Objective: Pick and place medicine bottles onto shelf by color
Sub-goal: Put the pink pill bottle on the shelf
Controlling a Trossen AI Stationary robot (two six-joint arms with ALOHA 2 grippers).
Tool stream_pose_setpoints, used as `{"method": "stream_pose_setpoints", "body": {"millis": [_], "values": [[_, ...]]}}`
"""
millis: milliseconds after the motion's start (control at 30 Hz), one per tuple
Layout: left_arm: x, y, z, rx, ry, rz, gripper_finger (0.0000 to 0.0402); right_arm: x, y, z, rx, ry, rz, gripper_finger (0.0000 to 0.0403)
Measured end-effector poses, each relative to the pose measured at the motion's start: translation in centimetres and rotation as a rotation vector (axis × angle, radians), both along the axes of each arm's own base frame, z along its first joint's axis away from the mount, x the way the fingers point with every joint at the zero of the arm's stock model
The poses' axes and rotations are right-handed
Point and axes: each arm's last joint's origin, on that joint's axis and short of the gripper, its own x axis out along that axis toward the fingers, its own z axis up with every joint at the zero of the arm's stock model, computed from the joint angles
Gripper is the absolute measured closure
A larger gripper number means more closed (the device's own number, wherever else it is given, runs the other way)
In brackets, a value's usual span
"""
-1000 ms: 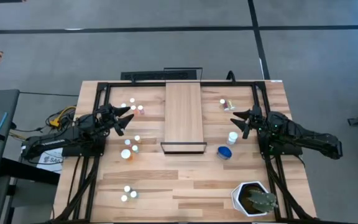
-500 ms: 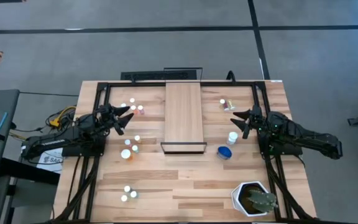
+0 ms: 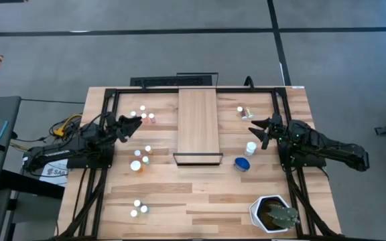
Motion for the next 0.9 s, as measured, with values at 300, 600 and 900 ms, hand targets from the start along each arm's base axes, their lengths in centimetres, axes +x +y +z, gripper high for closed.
{"method": "stream_pose_setpoints", "body": {"millis": [300, 600, 900], "values": [[-0.4, -0.5, 2.4, 0.166, 0.003, -0.115, 0.0139, 0.0, 0.0, 0.0, 0.000, -0.001, 0.000, 0.0178], [1.1, 0.2, 4.5, 0.293, 0.210, 0.011, 0.0139, 0.0, 0.0, 0.0, 0.000, 0.000, 0.000, 0.0178], [6.6, 1.8, 4.6, 0.251, 0.733, 0.033, 0.0139, 0.0, 0.0, 0.0, 0.000, 0.000, 0.000, 0.0178]]}}
